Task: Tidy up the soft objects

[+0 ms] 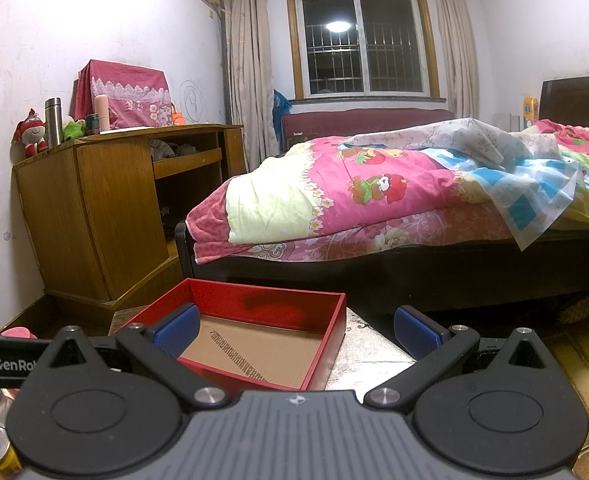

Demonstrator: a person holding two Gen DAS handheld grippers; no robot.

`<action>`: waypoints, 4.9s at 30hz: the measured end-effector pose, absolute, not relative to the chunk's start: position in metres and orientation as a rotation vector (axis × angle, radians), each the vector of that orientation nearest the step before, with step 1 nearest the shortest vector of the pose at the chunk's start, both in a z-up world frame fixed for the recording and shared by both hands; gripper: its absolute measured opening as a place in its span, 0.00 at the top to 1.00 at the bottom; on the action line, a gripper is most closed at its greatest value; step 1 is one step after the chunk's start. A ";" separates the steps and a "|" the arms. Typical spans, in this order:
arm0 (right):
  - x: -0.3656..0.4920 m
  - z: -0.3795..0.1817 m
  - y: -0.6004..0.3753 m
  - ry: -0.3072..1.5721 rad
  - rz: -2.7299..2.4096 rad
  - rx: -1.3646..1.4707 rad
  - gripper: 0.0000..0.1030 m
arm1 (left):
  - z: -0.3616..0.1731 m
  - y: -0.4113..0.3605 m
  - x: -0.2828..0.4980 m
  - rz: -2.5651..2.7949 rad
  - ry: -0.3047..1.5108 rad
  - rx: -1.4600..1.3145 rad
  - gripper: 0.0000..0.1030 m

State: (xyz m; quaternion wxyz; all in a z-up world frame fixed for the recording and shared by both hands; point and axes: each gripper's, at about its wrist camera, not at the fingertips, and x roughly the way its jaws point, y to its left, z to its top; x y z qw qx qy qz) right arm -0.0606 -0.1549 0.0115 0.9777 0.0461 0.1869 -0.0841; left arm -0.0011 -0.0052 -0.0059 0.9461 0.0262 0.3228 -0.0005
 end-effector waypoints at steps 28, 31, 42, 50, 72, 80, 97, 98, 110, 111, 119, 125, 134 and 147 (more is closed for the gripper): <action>-0.061 0.008 -0.167 0.409 -0.158 0.107 0.23 | -0.017 -0.003 0.009 -0.072 0.734 0.069 0.05; -0.062 0.003 -0.182 0.443 -0.179 0.101 0.23 | -0.023 0.000 0.020 -0.140 0.818 0.028 0.05; -0.062 -0.019 -0.227 0.603 -0.216 0.192 0.23 | -0.050 -0.018 0.042 -0.252 1.027 -0.034 0.20; -0.063 -0.012 -0.221 0.594 -0.168 0.185 0.23 | -0.056 -0.022 0.056 -0.236 1.124 -0.046 0.49; -0.086 -0.049 -0.263 0.851 -0.256 0.225 0.28 | -0.017 0.005 0.043 -0.487 1.016 -0.330 0.78; -0.099 -0.077 -0.235 1.001 -0.252 0.234 0.28 | -0.011 0.008 0.024 -0.522 0.995 -0.310 0.78; -0.095 -0.057 -0.233 0.916 -0.105 0.413 0.71 | -0.016 -0.018 0.008 -0.411 0.905 -0.040 0.78; -0.093 -0.052 -0.230 0.898 -0.095 0.420 0.71 | -0.015 -0.019 0.007 -0.407 0.899 -0.033 0.78; -0.062 -0.007 -0.202 0.722 0.008 0.392 0.71 | -0.007 -0.025 0.012 -0.325 0.818 0.041 0.78; -0.059 -0.005 -0.200 0.712 0.011 0.386 0.71 | -0.006 -0.025 0.014 -0.316 0.810 0.045 0.78; -0.031 0.003 -0.190 0.641 0.035 0.340 0.71 | 0.000 -0.028 0.032 -0.261 0.767 0.066 0.78; -0.007 0.008 -0.187 0.603 0.046 0.302 0.71 | 0.000 -0.030 0.053 -0.226 0.749 0.093 0.78; 0.029 0.004 -0.195 0.592 0.041 0.275 0.71 | -0.008 -0.032 0.094 -0.201 0.770 0.084 0.78; 0.085 -0.020 -0.197 0.652 0.044 0.224 0.71 | -0.027 -0.044 0.155 -0.176 0.784 0.096 0.76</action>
